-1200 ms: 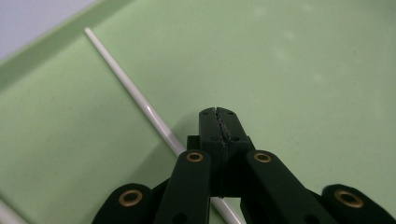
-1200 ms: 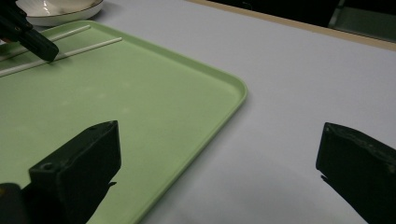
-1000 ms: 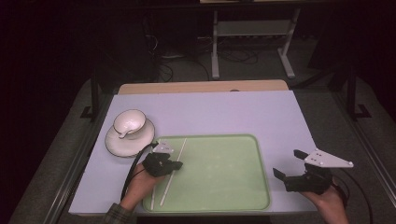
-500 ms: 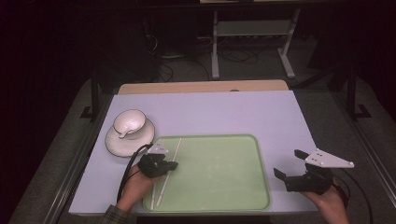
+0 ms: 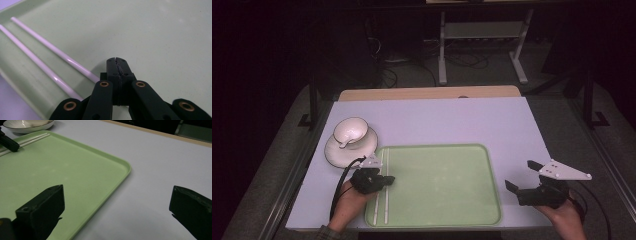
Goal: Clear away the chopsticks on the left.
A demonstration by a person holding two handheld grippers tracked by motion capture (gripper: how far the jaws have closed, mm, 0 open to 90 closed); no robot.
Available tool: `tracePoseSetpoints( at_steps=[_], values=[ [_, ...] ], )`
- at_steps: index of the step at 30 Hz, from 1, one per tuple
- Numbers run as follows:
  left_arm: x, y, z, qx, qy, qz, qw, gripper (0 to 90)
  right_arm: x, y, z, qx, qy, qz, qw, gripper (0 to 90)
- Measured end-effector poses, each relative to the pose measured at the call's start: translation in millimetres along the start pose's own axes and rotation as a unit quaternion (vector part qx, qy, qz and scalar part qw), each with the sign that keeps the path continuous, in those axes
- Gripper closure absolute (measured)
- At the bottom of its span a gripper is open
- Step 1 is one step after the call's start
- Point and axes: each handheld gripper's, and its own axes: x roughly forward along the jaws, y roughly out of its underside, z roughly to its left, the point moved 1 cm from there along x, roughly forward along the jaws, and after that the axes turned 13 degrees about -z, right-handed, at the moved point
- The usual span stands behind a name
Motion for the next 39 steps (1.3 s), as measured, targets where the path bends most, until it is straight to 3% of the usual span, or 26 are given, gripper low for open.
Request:
tracePoseSetpoints(
  at_steps=[18,29,35,39],
  values=[
    [-12.2,6.3,9.7,-0.009,-0.017,-0.001,0.9998,90.0,0.6,0.0,0.8,-0.001,0.000,0.001,1.0000,0.0],
    [-11.8,6.1,10.7,-0.010,-0.014,-0.003,0.9999,89.9,0.2,-0.4,0.7,-0.001,0.000,-0.001,1.0000,0.0],
    [-13.9,-0.1,11.0,-0.007,-0.011,-0.022,0.9997,75.4,0.0,-0.3,0.1,0.000,0.000,-0.001,1.0000,0.0],
    [-19.3,-6.2,14.5,-0.018,-0.023,-0.043,0.9986,51.2,-0.6,-0.4,-0.4,0.001,0.002,-0.002,1.0000,0.0]
  ],
)
